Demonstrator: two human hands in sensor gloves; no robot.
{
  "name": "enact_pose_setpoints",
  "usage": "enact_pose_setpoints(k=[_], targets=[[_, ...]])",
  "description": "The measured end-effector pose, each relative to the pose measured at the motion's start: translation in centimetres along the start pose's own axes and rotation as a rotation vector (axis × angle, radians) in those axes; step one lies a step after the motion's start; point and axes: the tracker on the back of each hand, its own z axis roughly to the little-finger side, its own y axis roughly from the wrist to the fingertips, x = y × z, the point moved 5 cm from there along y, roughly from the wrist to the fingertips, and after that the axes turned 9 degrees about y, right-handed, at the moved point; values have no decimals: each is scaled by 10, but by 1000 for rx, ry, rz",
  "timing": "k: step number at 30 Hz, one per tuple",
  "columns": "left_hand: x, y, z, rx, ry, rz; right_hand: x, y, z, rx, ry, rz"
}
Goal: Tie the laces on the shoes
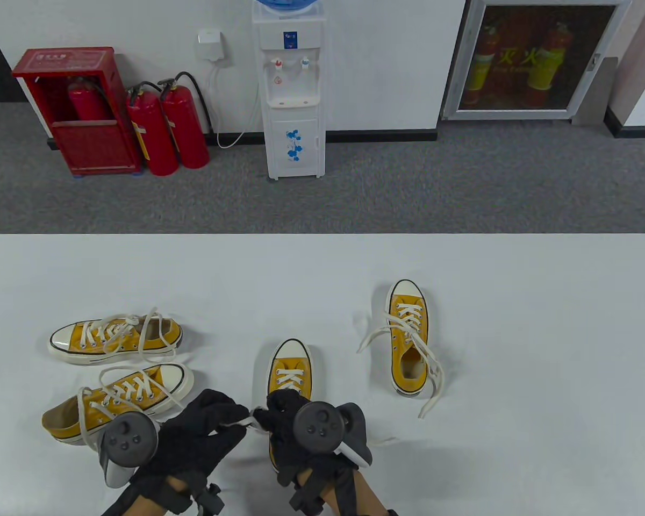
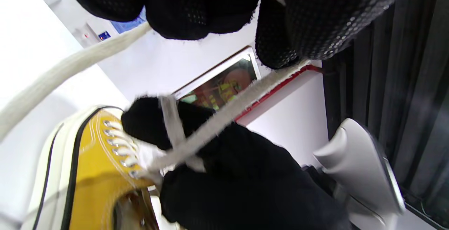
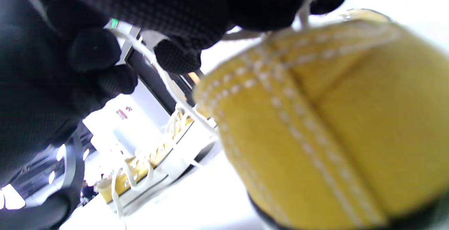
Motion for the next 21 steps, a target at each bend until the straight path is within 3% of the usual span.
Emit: enact_pose_setpoints(k=[5,11,17,21], targets=[[6,3,9,53,5,-37,5,-2,-7,-30,-48,-22],[-2,18,26,178,39,24,5,-3,-4,-48,1,-47],[-17,40,34,234,100,78,-5,-4,8,-38,166,-18],[-29,49,42,275,112,98,-14,-6,19,-30,299,57]])
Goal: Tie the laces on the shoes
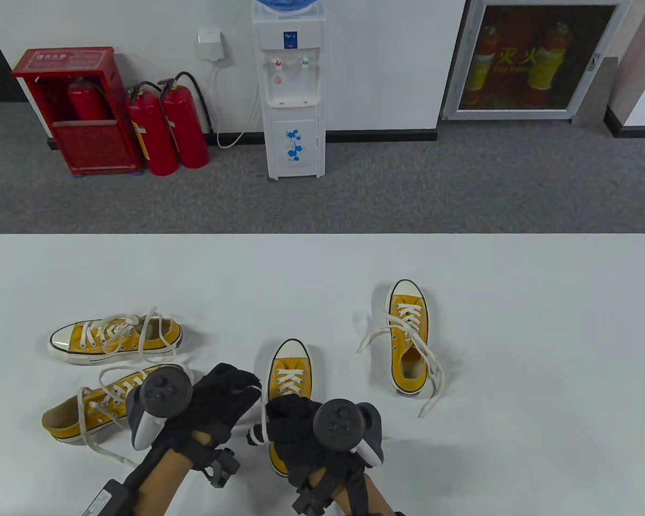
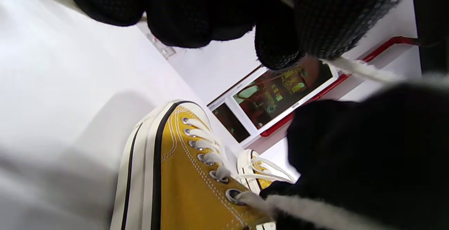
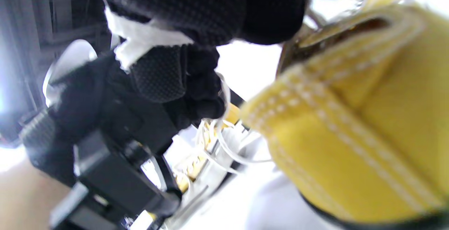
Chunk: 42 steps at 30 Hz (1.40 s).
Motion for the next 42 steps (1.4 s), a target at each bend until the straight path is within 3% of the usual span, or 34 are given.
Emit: enact_pose_setpoints(k=[11,18,27,35,42], targets=[[-39,5,19,44,28,144,-11,-1,18,42,221,83],[-43,-2,9,-9,153,111,-17,-3,36,107,408,130],[-45,-9,2,-56,216,91,-28,-6,42,125,421,198],[-45,-11,1,-67,253,85,-49,-16,41,140,290,313],[-39,-12,6,-51,255,65,-59,-22,44,179,289,306]])
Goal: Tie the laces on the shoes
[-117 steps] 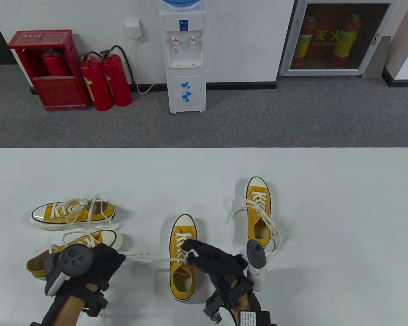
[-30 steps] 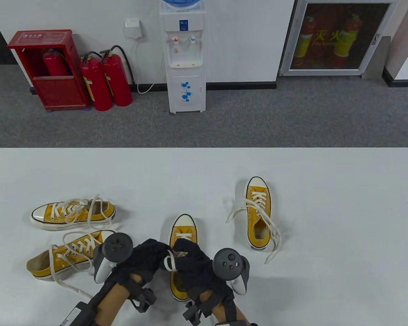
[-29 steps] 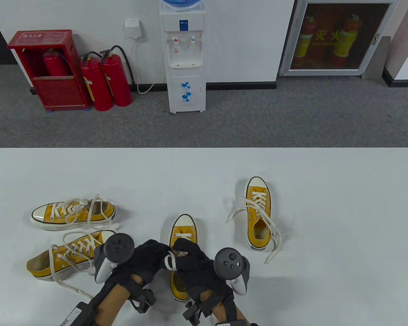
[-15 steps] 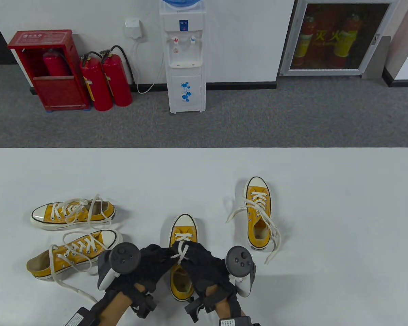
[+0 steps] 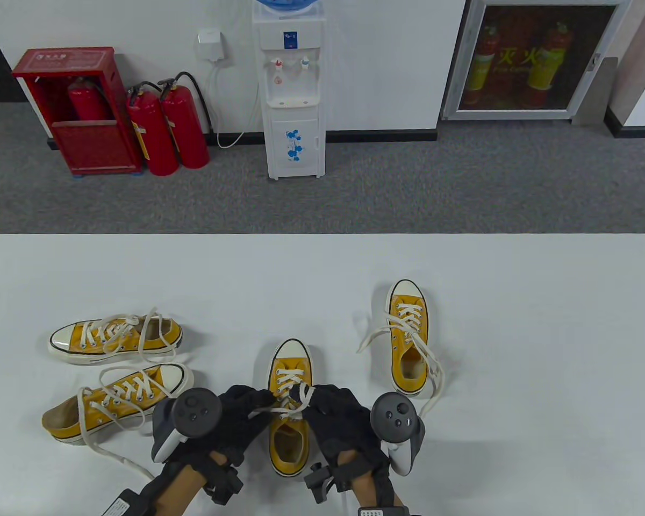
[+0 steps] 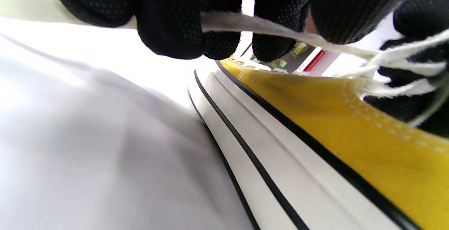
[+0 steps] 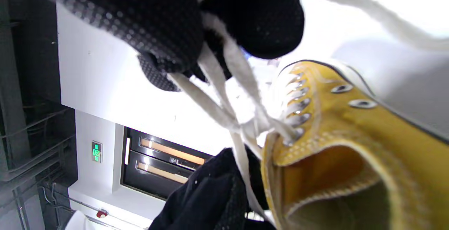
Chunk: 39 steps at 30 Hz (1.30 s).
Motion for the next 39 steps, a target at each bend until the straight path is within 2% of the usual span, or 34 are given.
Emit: enact_pose_setpoints(k=[3,6,12,16,20,25,31,39], targets=[[1,1,3,3,-6,35,2,0,5,41,32,-76],[6,0,7,18,-26,9,9,0,12,99,104,-161],[10,-1,15,44,-87,-18,13,1,13,102,98,-169],[9,-2,18,56,-172,-18,10,-1,9,73,12,-119],[9,-2,16,51,-250,-25,11,-1,6,54,-75,-116],[13,-5,7,19,-337,-46,21,-3,-1,7,-135,-170],[14,-8,-9,-30,-390,-59,39,-10,-14,-92,-344,-210],[7,-9,-23,-79,-386,-11,58,-19,-23,-181,-512,-243]])
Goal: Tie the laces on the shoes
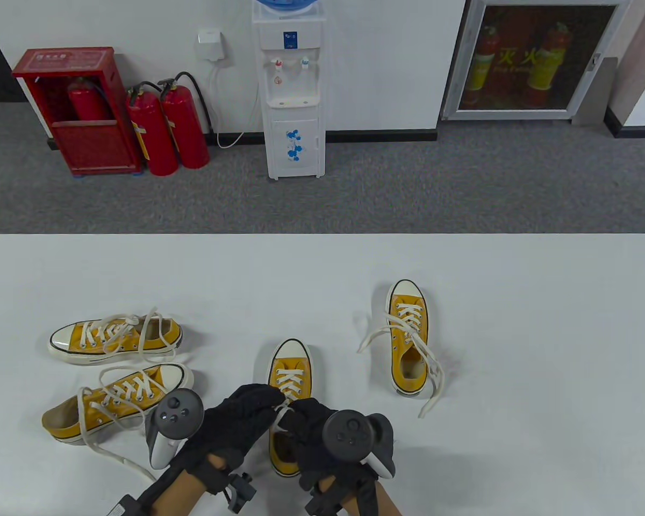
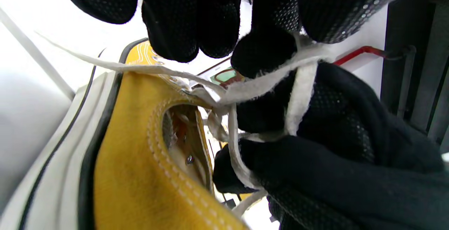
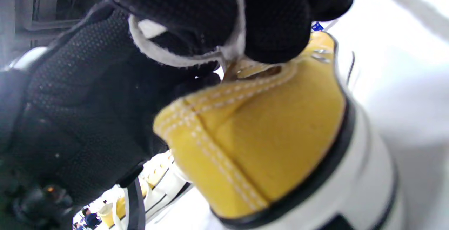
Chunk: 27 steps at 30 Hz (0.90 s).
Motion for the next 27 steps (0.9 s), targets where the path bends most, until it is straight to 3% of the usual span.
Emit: enact_pose_setpoints(k=[6,13,23,27], targets=[[-2,0,-1,1,0,3,0,-1,-7,-19,-80,16],[11,-4,-4,26,86,-136,1,-1,-9,-22,-143,3],[37,-4,30,180,196,-196,-32,0,33,120,186,72],[47,-5,47,240,153,-220,-48,-3,53,191,243,144]])
